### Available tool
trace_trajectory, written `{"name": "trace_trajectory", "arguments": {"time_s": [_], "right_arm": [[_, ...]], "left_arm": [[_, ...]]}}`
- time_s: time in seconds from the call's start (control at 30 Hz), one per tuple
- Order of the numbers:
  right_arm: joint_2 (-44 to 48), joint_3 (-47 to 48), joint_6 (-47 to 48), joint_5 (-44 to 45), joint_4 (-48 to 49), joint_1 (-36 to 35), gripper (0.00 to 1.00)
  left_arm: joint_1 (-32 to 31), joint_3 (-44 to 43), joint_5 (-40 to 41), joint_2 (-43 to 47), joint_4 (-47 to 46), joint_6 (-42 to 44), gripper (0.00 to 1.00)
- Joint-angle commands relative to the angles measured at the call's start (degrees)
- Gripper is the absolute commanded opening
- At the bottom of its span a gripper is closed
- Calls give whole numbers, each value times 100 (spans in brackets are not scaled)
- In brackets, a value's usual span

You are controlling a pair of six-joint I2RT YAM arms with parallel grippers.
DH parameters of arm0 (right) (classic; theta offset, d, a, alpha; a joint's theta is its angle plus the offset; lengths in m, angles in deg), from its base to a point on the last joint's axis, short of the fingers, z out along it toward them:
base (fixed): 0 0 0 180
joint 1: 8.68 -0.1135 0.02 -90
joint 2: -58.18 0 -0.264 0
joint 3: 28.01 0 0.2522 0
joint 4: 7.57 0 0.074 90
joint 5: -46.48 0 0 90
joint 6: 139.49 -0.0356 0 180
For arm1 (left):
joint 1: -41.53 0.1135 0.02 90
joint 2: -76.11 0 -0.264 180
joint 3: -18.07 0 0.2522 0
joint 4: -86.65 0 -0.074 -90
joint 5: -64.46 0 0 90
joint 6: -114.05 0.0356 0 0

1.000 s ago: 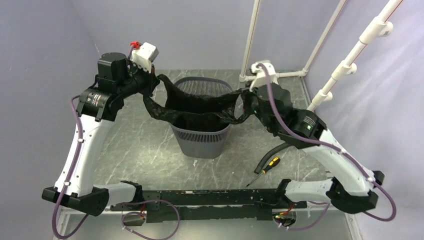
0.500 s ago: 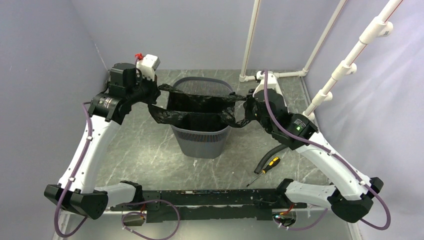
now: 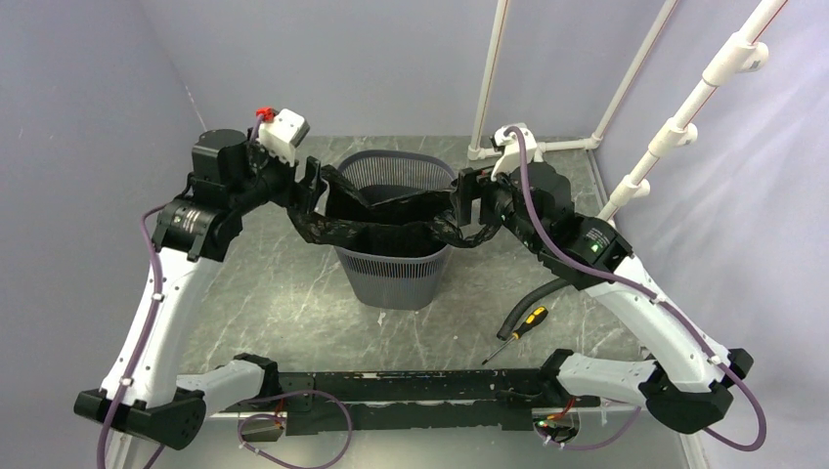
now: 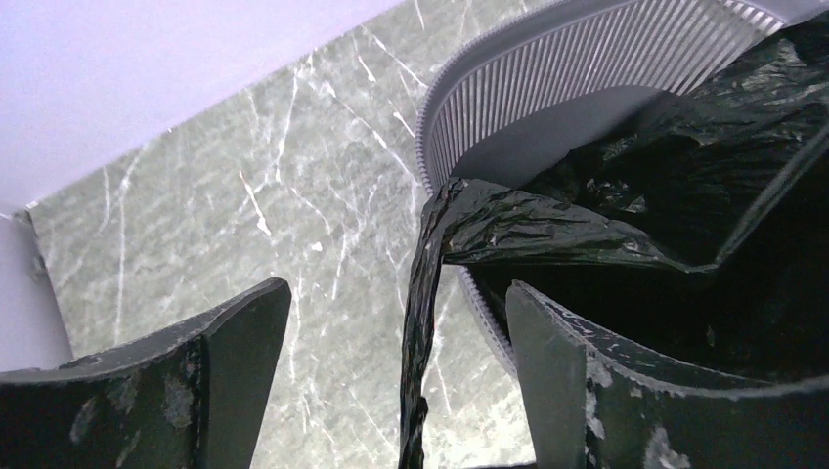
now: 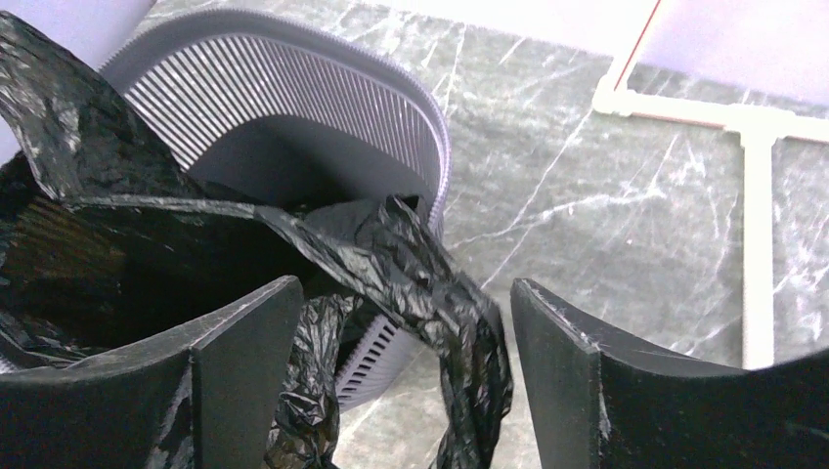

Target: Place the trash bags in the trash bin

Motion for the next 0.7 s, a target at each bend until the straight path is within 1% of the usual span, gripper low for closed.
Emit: {"name": "trace_trajectory", "arguments": {"time_s": [0.0, 0.17, 0.27, 0.37, 0.43, 0.53, 0.6, 0.67], "right_arm": [[-50, 463, 651, -156, 29, 23, 84], [-118, 502, 1467, -387, 67, 21, 88], [-151, 521, 2150, -703, 119, 17, 88], [-145, 522, 2633, -948, 220, 12, 88], [-155, 548, 2925, -1062, 226, 15, 88], [-190, 582, 3309, -1133, 223, 15, 88], [-252, 652, 3544, -1200, 112, 14, 86], [-350, 759, 3718, -1280, -37, 15, 84]], "left_arm": [[19, -37, -303, 292, -208, 614, 88], [19, 130, -772, 460, -286, 1364, 90], [19, 294, -1309, 557, -381, 2022, 91], [21, 297, -1775, 557, -389, 2534, 90], [19, 132, -2029, 456, -190, 2872, 90], [19, -197, -2177, 201, 224, 3275, 87], [19, -470, -2250, -34, 529, 3562, 84], [18, -600, -2287, -176, 764, 3781, 79]]}}
